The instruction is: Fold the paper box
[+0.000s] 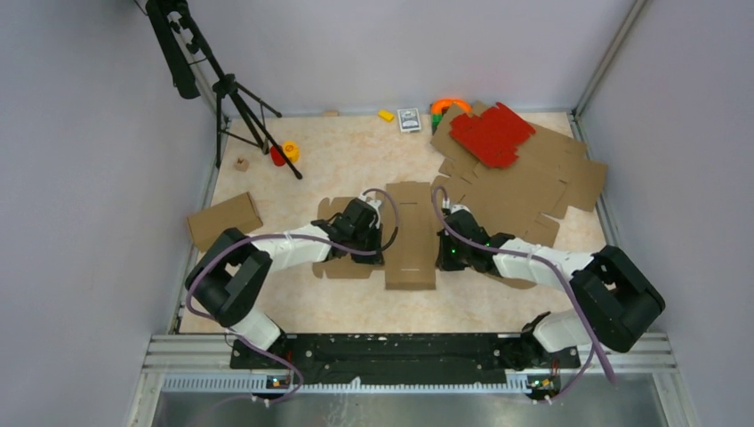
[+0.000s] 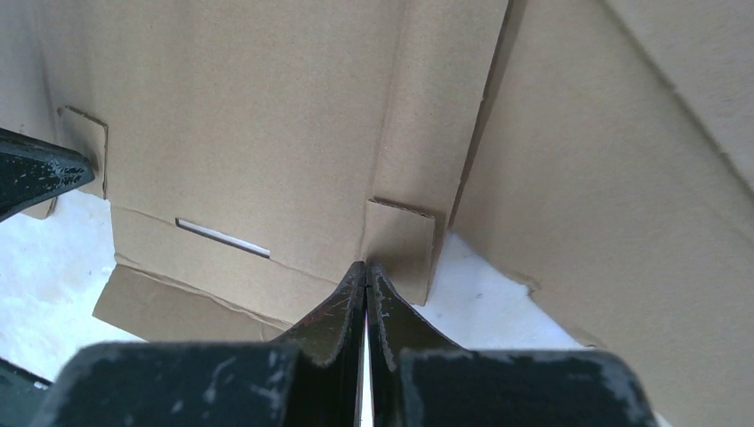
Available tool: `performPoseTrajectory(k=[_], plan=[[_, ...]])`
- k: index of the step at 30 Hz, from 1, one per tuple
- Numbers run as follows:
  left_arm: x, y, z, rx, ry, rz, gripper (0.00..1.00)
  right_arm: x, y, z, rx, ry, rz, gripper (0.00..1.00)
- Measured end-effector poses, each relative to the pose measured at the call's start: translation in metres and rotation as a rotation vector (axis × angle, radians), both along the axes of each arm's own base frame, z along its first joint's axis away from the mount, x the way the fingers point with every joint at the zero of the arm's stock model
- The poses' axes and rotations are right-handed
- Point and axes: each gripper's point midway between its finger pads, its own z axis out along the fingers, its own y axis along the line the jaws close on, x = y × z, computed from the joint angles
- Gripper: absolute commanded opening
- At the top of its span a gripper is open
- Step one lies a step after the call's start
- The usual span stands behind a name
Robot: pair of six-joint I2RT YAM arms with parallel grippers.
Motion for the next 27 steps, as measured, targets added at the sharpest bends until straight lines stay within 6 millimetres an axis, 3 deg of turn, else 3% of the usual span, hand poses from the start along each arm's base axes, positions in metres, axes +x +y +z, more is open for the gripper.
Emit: performPoseTrajectory(k=[13, 21, 27], plan=[[-0.042, 0.030, -0.001, 0.023, 0.034, 0.012, 0.00, -0.044, 0.027, -0.001, 0.058, 0.045, 0.063, 0.00], [-0.041, 0.043, 0.000, 0.110, 0.043, 0.030, 0.00, -0.034, 0.012, 0.009, -0.044, 0.034, 0.006, 0.00], [-0.033, 0.050, 0.007, 0.181, 0.030, 0.040, 0.00, -0.025, 0.012, 0.019, -0.072, 0.005, -0.001, 0.00]])
